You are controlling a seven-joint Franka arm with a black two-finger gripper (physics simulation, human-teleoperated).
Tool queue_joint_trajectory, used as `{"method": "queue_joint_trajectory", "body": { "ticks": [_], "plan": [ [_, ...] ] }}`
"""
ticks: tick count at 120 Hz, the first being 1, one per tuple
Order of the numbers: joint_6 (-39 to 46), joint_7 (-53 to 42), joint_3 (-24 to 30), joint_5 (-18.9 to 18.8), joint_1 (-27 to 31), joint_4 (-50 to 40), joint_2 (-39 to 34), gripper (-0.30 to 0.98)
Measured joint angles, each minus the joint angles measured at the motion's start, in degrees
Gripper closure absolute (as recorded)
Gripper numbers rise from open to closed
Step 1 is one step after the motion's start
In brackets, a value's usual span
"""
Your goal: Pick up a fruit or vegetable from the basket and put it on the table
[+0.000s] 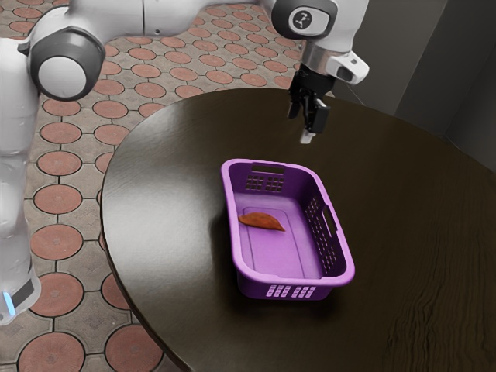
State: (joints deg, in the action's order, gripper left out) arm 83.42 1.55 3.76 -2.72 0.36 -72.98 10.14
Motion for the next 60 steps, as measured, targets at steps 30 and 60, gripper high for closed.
{"method": "queue_joint_trajectory", "body": {
  "ticks": [30,60],
  "plan": [
    [0.52,2.05,7.01,-5.88,-2.79,0.39,0.58,0.00],
    [2.61,5.71,11.95,-9.29,-3.12,-2.75,2.54,0.00]
  ]
}}
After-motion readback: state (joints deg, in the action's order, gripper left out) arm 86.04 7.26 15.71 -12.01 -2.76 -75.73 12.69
